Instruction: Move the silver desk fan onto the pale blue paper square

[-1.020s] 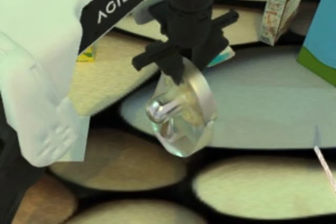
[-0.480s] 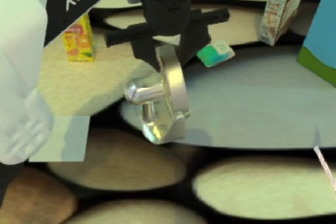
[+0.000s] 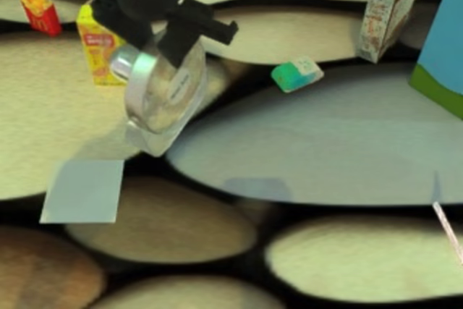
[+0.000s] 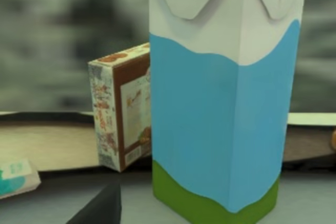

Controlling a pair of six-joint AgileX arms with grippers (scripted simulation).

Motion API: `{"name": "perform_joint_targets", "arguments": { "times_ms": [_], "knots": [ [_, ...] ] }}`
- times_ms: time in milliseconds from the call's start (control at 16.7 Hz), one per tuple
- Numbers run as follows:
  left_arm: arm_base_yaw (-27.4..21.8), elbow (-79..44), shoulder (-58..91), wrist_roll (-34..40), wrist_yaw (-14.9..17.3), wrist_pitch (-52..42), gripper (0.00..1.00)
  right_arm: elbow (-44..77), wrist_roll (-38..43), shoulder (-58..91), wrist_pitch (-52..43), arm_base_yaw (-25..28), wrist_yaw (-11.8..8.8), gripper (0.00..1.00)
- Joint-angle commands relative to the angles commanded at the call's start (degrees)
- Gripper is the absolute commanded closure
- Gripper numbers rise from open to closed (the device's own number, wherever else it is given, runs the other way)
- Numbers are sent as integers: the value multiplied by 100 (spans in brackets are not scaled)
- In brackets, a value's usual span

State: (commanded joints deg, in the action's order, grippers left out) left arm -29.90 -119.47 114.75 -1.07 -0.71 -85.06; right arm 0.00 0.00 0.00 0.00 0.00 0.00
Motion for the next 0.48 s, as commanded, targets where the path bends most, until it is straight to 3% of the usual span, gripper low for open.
{"name": "perform_joint_targets", "arguments": {
  "times_ms": [240, 480],
  "knots": [
    [524, 982, -692, -2848, 22, 338, 100, 0, 0, 0, 0, 0, 0, 0],
    [1037, 2036, -1234, -5230, 46, 570, 100, 0, 0, 0, 0, 0, 0, 0]
  ]
}}
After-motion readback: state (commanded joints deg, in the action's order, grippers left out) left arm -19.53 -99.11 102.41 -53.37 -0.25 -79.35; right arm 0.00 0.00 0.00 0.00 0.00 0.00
